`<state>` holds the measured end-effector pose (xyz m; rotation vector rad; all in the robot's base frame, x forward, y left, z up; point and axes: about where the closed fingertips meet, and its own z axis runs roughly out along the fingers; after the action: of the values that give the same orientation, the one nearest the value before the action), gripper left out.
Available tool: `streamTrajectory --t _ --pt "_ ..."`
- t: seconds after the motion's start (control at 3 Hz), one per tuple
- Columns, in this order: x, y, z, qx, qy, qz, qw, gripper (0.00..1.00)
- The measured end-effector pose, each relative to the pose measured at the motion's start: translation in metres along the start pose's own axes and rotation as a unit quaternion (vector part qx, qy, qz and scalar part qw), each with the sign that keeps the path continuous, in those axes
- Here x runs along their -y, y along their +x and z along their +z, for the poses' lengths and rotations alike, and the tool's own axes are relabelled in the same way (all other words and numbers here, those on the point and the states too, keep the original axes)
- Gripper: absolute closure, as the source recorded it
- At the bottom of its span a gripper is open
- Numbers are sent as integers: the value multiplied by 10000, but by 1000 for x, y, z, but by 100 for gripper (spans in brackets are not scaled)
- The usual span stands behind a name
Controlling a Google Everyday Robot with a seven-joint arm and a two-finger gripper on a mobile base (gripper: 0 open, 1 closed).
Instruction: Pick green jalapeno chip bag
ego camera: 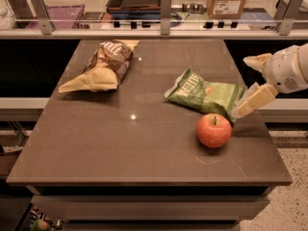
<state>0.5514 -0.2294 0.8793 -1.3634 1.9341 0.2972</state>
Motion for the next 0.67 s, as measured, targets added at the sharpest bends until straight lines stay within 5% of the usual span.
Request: streamTrajectory --t 0.67 --pt "-6 -5 32 131 -121 59 9998 0"
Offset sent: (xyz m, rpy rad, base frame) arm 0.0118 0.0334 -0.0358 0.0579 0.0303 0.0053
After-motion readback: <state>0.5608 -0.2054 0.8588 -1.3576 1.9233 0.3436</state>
